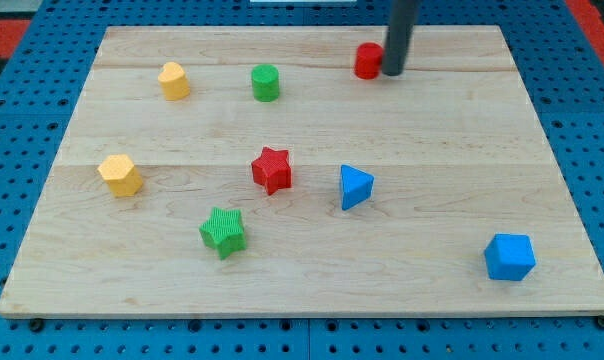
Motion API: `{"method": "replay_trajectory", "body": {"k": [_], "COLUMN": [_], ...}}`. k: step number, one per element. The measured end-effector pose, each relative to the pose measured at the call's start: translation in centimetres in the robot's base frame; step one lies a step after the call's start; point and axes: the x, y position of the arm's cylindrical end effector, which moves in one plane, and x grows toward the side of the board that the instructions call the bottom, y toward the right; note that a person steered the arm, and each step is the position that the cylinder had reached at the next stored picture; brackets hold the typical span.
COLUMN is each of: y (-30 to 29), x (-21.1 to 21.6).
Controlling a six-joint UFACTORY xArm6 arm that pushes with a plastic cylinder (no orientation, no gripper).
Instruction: Push the red circle towards the top left of the board
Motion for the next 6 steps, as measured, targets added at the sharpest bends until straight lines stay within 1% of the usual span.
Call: {"method": "replay_trajectory", "body": {"k": [1, 2, 3, 4, 5, 6], "y": [0.2, 2.2, -2.5, -9.8, -14.9, -15.4], "x": [-1.6, -2.8, -2.3, -2.1, -2.1, -2.6]}}
